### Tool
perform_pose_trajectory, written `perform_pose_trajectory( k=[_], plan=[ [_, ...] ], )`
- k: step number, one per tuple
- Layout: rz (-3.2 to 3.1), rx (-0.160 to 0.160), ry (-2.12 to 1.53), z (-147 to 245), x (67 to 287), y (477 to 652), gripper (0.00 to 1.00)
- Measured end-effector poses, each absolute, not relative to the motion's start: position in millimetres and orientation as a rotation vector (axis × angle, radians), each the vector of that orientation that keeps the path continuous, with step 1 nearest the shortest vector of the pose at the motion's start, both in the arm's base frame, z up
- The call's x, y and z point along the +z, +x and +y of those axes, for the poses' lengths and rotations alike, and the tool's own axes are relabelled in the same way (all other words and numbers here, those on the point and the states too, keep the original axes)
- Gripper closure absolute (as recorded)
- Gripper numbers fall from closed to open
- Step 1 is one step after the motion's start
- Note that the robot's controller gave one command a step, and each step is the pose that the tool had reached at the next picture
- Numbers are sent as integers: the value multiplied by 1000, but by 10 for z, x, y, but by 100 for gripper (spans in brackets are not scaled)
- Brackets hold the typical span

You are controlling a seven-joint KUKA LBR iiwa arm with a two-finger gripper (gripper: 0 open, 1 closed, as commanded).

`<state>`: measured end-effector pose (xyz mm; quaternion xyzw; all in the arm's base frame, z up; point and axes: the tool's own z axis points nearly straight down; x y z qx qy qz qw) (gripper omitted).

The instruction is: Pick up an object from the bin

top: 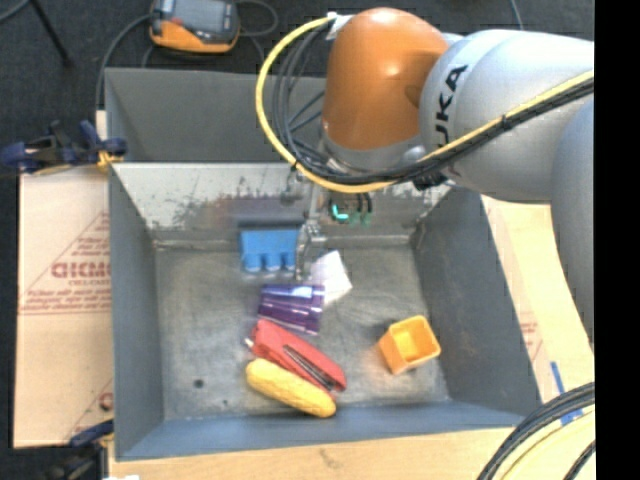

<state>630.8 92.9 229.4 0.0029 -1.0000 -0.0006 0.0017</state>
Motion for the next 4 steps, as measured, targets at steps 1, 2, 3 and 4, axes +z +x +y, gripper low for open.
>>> perform_pose_trajectory(
  k=[1, 2, 3, 4],
  plan=[
    [-3146, -3, 7, 926, 2346, 6322, 0],
    [-3150, 1, 98, 1012, 1949, 6167, 0],
    [-3144, 0, 186, 897, 1362, 6105, 0],
    [-3026, -11, 888, 700, 809, 6048, 100]
  ],
)
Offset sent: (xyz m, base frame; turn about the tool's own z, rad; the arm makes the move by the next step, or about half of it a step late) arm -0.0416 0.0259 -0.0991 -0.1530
